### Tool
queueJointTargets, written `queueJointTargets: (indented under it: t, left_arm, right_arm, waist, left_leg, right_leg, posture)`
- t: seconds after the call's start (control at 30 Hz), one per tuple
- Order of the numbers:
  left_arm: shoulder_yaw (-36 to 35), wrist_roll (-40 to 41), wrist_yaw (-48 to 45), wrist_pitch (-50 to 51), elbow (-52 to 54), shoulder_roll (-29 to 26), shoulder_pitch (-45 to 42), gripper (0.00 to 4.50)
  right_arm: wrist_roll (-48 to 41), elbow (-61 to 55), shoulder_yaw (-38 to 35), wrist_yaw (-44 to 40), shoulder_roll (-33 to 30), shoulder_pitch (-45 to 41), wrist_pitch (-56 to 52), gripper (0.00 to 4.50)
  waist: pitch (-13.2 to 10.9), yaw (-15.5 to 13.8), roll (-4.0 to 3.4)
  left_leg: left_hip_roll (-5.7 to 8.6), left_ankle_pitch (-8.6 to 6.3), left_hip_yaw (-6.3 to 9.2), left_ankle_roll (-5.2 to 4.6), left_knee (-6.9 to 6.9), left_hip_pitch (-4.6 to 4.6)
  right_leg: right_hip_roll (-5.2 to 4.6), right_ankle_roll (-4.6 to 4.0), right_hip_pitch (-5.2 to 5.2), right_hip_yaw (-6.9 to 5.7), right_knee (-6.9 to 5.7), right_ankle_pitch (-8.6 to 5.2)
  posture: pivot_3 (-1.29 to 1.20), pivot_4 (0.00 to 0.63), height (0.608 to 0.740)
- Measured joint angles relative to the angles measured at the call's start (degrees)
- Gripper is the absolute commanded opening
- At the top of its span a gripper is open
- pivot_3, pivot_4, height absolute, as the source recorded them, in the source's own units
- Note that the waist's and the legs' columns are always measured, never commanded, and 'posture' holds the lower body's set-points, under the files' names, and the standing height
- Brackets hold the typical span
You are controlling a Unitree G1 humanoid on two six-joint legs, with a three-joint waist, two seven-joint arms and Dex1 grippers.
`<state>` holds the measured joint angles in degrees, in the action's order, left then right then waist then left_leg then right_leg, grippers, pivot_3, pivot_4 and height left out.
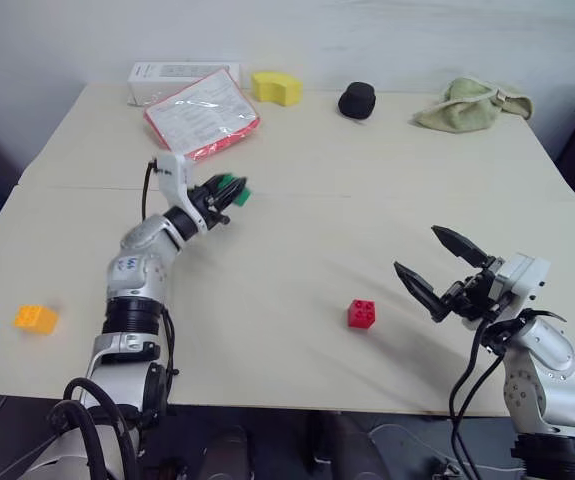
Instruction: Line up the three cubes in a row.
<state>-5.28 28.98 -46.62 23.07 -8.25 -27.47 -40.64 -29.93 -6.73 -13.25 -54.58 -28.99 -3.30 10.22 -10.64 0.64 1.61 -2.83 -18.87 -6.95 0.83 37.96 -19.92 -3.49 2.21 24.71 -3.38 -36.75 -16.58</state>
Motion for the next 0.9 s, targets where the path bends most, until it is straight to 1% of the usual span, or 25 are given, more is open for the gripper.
queueJointTargets:
  t: [0.03, 0.07, 0.1, 0.2, 0.27, 0.37, 0.43, 0.5, 0.6, 0.83, 0.9]
  left_arm:
    - [2.4, -0.6, -5.1, -0.8, 4.6, -3.9, 2.3, 1.49]
    - [4.1, -1.5, -8.2, -2.2, 6.9, -6.1, 3.9, 1.49]
    - [7.5, -3.1, -13.8, -4.4, 9.3, -9.1, 6.8, 1.49]
    - [14.8, -5.5, -22.2, -8.5, 9.5, -9.0, 11.0, 1.49]
    - [17.9, -7.5, -25.3, -12.1, 7.9, -7.6, 11.5, 1.49]
    - [20.1, -11.5, -26.5, -17.9, 1.6, -4.5, 10.2, 1.49]
    - [21.1, -13.5, -26.6, -21.1, -2.6, -1.7, 8.9, 1.49]
    - [22.0, -14.7, -26.8, -23.5, -5.5, 0.1, 8.0, 1.49]
    - [22.1, -15.8, -27.3, -25.7, -9.0, 1.2, 6.7, 1.49]
    - [22.1, -17.6, -28.0, -29.7, -13.3, 2.2, 5.3, 1.49]
    - [22.1, -18.1, -28.1, -30.2, -14.0, 2.6, 4.8, 2.22]
  right_arm:
    - [0.5, 0.1, -0.1, -1.9, -2.5, 1.3, 0.1, 4.50]
    - [0.7, 0.1, -0.2, -3.2, -3.7, 2.1, 0.1, 4.50]
    - [0.8, 0.1, -0.1, -5.7, -5.2, 3.1, 0.2, 4.50]
    - [0.4, 0.0, 0.5, -8.8, -6.4, 4.2, -0.2, 4.50]
    - [0.2, 0.0, 0.5, -10.0, -7.1, 4.8, -0.5, 4.50]
    - [0.1, 0.0, 0.5, -10.5, -7.1, 4.8, -1.0, 4.50]
    - [-0.1, -0.2, 0.5, -10.2, -7.1, 5.0, -1.6, 4.50]
    - [-0.3, -0.9, 0.4, -9.7, -7.1, 5.6, -1.8, 4.50]
    - [-0.4, -2.5, 0.3, -9.0, -7.1, 7.4, -2.0, 4.50]
    - [-0.4, -4.3, -0.5, -7.3, -7.1, 9.8, -2.7, 4.50]
    - [-0.4, -4.5, -0.5, -7.1, -7.0, 10.0, -2.8, 4.50]
  waist:
    - [0.0, 0.1, -0.14]
    - [0.1, 0.1, -0.19]
    - [0.1, 0.1, -0.20]
    - [0.0, -0.1, -0.13]
    - [0.0, -0.4, -0.13]
    - [0.0, -0.6, -0.13]
    - [0.0, -0.6, -0.13]
    - [0.0, -0.6, -0.12]
    - [0.0, -0.4, -0.13]
    - [0.0, -0.5, -0.13]
    - [0.0, -0.6, -0.13]
  left_leg:
    - [0.02, -0.01, 0.00, 0.00, -0.09, 0.20]
    - [0.03, -0.03, -0.06, -0.02, -0.12, 0.37]
    - [0.02, -0.04, -0.07, -0.02, -0.15, 0.54]
    - [0.04, -0.06, -0.03, -0.10, -0.15, 0.59]
    - [0.05, -0.08, -0.03, -0.14, -0.15, 0.58]
    - [0.06, -0.10, -0.02, -0.18, -0.08, 0.51]
    - [0.04, -0.13, -0.02, -0.24, 0.01, 0.35]
    - [0.03, -0.14, -0.01, -0.27, 0.08, 0.18]
    - [0.02, -0.14, -0.01, -0.27, 0.11, 0.11]
    - [0.03, -0.14, 0.04, -0.29, 0.12, 0.11]
    - [0.04, -0.14, 0.04, -0.29, 0.12, 0.11]
  right_leg:
    - [-0.01, 0.01, -0.19, 0.02, 0.07, -0.01]
    - [0.00, 0.00, -0.30, 0.05, 0.19, -0.04]
    - [0.02, -0.01, -0.43, 0.07, 0.20, -0.05]
    - [0.05, 0.01, -0.50, 0.17, 0.19, -0.03]
    - [0.05, 0.01, -0.50, 0.21, 0.19, -0.03]
    - [0.05, 0.02, -0.48, 0.20, 0.20, -0.02]
    - [0.04, 0.03, -0.38, 0.17, 0.20, -0.02]
    - [0.02, 0.04, -0.25, 0.14, 0.19, -0.01]
    - [0.02, 0.06, -0.16, 0.11, 0.17, 0.00]
    - [0.01, 0.06, -0.19, 0.07, 0.16, 0.00]
    - [-0.01, 0.06, -0.19, 0.05, 0.16, 0.00]
  posture:
    - [0.00, 0.150, 0.740]
    - [0.00, 0.150, 0.740]
    - [0.00, 0.150, 0.740]
    - [0.00, 0.150, 0.740]
    - [0.00, 0.150, 0.740]
    - [0.00, 0.150, 0.740]
    - [0.00, 0.150, 0.740]
    - [0.00, 0.150, 0.740]
    - [0.00, 0.150, 0.740]
    - [0.00, 0.150, 0.740]
    - [0.00, 0.150, 0.740]
